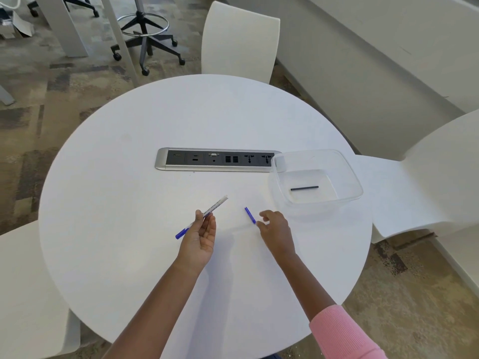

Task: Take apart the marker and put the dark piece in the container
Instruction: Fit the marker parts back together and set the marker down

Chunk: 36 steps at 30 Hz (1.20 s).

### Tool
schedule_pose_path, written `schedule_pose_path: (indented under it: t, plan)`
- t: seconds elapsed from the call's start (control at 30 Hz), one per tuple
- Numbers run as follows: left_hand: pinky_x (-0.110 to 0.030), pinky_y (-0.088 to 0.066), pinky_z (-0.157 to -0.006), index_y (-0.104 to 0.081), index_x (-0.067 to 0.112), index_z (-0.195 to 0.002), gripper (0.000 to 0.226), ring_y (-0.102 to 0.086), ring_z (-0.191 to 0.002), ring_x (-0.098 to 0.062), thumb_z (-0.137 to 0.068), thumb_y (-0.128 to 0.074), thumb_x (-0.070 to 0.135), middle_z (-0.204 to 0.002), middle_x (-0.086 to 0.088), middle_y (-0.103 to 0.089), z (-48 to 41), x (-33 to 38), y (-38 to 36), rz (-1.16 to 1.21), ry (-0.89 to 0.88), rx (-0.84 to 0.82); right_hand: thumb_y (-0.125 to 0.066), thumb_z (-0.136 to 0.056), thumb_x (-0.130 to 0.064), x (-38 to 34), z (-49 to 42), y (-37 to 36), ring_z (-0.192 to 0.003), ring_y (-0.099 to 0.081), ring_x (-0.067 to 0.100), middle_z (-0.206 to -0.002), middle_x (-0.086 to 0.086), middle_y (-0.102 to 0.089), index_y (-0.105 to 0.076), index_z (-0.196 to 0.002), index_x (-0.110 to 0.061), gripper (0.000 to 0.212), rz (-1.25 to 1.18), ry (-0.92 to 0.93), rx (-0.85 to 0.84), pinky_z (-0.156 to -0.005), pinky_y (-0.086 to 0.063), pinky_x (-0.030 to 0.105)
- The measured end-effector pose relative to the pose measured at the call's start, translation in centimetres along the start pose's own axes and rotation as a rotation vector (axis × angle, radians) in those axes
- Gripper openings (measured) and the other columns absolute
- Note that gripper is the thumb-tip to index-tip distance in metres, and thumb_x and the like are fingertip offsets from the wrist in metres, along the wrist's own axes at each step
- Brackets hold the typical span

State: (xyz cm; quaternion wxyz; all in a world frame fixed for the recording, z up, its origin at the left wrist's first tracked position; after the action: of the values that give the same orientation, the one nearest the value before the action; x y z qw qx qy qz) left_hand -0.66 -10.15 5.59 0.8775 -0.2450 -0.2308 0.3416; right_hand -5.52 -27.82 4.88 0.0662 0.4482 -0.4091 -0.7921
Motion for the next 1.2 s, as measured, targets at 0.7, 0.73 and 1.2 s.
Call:
schedule_pose_path:
  t: [0.7, 0.73, 1.2]
  plan:
    - [-0.019, -0.056, -0.051, -0.059, 0.003, -0.077, 0.018, -0.065, -0.045, -0.009, -0.09, -0.058, 0.015, -0.051, -0.004, -0.066, -0.4, 0.5, 0.8, -0.079, -0.007, 0.015, -0.062, -0.078, -0.009, -2.5, 1.1, 1.1, -0.067, -0.057, 0.014, -0.079, -0.001, -0.063, -0.06, -0.077, -0.013, 0.005, -0.284, 0.032, 0.045, -0.059, -0.043, 0.022]
    - [-0.019, -0.056, -0.05, -0.059, 0.003, -0.077, 0.018, -0.064, -0.045, -0.009, -0.09, -0.058, 0.016, -0.051, -0.004, -0.066, -0.4, 0.5, 0.8, -0.087, -0.006, 0.018, -0.062, -0.079, -0.009, -3.1, 1.5, 1.5, -0.067, -0.056, 0.01, -0.079, -0.002, -0.064, -0.062, -0.08, -0.014, 0.005, -0.295, 0.069, 0.043, -0.06, -0.043, 0.019]
    - [-0.019, -0.054, -0.045, -0.058, 0.003, -0.074, 0.02, -0.063, -0.041, -0.009, -0.091, -0.057, 0.014, -0.048, -0.005, -0.065, -0.5, 0.0, 0.8, -0.129, 0.01, 0.037, -0.062, -0.081, -0.01, -6.0, 3.0, 3.7, -0.066, -0.055, -0.006, -0.081, -0.011, -0.062, -0.068, -0.088, -0.018, 0.012, -0.27, 0.253, 0.09, -0.058, -0.042, 0.007]
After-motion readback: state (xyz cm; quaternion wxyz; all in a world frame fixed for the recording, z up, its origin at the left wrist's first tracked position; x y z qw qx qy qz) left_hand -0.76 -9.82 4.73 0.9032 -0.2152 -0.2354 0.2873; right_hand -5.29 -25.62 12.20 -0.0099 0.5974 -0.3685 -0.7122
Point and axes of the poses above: each hand's wrist, its own z-axis away from the middle knuckle, its own y-axis out of the back of the hand, x = y × z, the point moved 6 cm from there along -z, towards the middle knuckle
